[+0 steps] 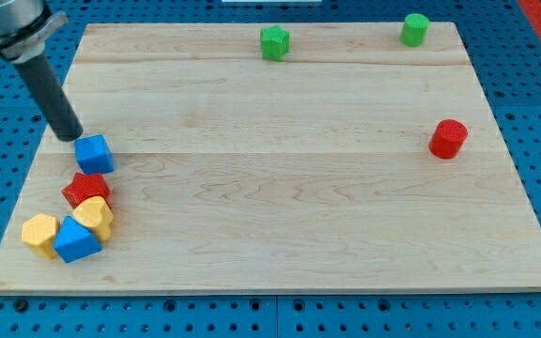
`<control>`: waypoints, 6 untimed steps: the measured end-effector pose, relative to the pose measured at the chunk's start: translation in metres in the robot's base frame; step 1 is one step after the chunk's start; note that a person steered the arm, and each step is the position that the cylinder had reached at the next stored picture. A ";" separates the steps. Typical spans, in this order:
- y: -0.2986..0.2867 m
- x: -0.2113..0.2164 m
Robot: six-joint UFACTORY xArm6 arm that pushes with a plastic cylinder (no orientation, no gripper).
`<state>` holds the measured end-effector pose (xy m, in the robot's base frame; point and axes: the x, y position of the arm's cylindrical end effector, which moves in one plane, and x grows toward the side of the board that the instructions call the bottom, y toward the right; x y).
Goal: Push the blue cube closer to the red star
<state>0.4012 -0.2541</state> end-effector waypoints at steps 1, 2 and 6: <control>0.030 0.007; 0.076 0.003; 0.032 0.019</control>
<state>0.4203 -0.2226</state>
